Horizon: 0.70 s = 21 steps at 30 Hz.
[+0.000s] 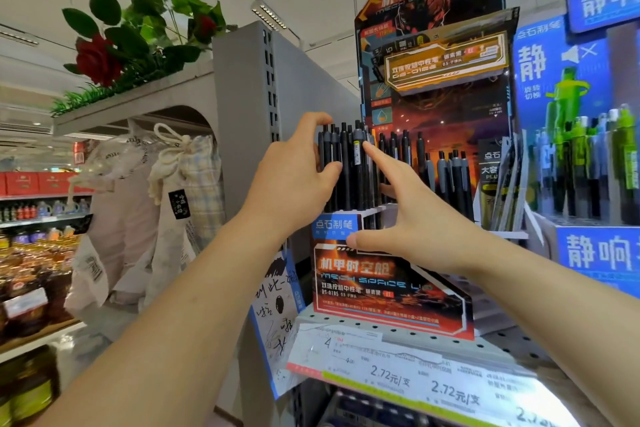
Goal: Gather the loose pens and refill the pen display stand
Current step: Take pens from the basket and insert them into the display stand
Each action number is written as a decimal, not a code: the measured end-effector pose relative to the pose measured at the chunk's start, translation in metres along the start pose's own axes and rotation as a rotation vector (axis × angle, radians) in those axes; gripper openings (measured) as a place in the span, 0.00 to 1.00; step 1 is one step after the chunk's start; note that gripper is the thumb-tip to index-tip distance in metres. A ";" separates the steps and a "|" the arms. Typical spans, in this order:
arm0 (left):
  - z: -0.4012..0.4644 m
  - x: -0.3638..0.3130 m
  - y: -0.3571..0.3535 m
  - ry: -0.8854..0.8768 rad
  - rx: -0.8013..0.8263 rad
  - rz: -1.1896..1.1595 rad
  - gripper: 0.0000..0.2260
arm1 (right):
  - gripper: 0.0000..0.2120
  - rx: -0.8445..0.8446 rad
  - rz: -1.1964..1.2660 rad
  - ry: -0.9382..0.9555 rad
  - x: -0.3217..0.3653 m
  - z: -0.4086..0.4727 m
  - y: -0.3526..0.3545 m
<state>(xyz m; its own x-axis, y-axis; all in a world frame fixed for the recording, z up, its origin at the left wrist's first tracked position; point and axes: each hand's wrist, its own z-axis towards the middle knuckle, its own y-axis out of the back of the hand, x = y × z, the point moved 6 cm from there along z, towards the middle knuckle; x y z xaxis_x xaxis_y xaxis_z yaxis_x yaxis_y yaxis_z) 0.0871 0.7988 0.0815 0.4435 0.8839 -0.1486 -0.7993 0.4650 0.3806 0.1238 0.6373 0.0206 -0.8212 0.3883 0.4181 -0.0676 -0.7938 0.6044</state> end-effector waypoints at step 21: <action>-0.108 -0.187 -0.028 0.377 0.294 -0.727 0.11 | 0.41 -0.234 -0.041 -0.158 0.071 -0.224 0.161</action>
<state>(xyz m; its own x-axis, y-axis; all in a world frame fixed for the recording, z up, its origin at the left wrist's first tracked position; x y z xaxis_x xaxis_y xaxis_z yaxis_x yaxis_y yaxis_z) -0.0174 0.6262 -0.0002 0.5976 0.3542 -0.7193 -0.2093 0.9349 0.2865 -0.0726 0.4322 -0.0046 -0.7181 0.4756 0.5081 -0.2430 -0.8555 0.4573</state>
